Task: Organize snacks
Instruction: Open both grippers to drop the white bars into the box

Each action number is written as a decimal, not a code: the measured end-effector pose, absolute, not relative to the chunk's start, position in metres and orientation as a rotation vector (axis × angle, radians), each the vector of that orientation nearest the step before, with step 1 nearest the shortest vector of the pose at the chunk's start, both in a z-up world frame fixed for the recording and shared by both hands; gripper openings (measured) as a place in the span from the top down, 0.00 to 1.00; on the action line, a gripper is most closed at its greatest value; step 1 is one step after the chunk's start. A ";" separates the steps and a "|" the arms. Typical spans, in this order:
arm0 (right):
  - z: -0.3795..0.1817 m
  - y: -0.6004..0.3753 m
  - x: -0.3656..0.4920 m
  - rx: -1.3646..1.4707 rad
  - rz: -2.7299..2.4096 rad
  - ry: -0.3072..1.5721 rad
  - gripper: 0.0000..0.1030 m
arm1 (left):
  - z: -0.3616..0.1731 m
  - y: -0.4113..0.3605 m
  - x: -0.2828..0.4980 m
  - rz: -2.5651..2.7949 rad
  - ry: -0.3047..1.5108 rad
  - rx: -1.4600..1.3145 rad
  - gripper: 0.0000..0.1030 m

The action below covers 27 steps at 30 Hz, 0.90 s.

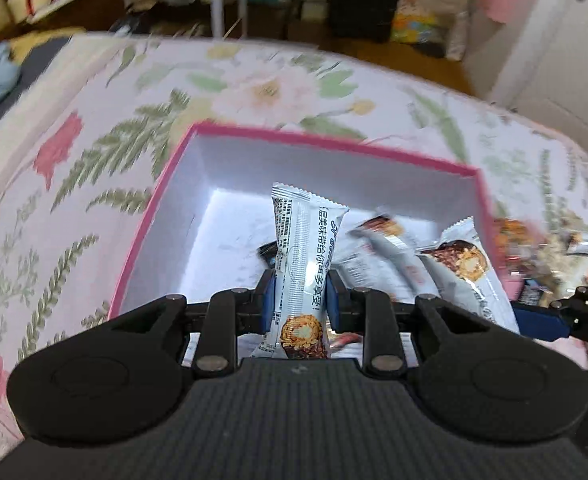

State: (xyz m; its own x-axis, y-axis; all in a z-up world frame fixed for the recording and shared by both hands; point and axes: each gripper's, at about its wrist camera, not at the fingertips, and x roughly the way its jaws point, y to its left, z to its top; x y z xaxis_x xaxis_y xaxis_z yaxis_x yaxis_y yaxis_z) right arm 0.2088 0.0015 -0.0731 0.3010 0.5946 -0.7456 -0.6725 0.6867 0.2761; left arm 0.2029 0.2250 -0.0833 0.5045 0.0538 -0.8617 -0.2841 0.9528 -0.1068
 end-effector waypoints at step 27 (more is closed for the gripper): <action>-0.046 -0.034 0.182 -0.066 0.821 0.905 0.53 | -0.060 0.204 0.173 0.035 0.956 -0.208 0.60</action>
